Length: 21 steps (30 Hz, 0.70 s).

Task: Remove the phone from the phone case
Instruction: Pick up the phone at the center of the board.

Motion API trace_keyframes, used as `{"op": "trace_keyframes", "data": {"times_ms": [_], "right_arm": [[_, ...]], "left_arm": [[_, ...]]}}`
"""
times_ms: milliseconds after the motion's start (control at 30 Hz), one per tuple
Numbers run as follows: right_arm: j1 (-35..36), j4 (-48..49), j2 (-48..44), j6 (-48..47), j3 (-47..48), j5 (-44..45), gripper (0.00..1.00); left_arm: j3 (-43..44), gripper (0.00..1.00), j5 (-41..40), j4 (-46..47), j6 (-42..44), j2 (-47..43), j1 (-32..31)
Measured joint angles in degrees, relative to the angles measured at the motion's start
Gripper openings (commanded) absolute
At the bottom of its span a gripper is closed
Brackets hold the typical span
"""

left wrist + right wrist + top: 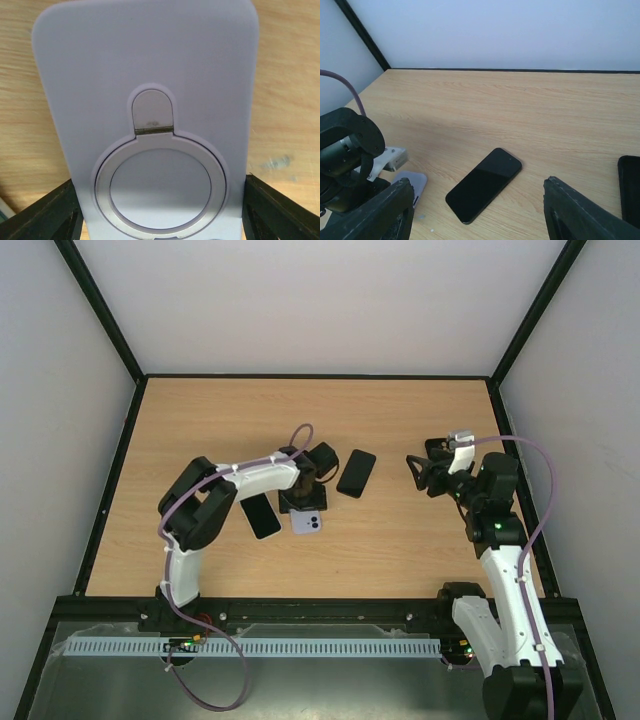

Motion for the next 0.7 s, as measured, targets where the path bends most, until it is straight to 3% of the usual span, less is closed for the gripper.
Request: {"op": "trace_keyframes", "data": {"times_ms": [133,400,533,700], "right_arm": [[0.0,0.0,-0.9,-1.2,-0.3,-4.5,0.61],[0.0,-2.6,-1.1,-7.9,0.0,-13.0,0.54],[0.0,-15.6,4.8,-23.5,7.3,-15.1,0.54],[0.7,-35.4,12.1,-50.8,14.9,-12.0,0.43]], "left_arm": [[-6.3,0.62,0.8,6.7,5.1,-4.3,-2.3],[-24.0,0.56,12.0,29.3,16.5,-15.4,-5.7],[-25.0,0.54,16.3,33.8,20.4,-15.5,-6.6],[-25.2,0.54,20.9,36.2,24.4,-15.5,-6.8]]}}
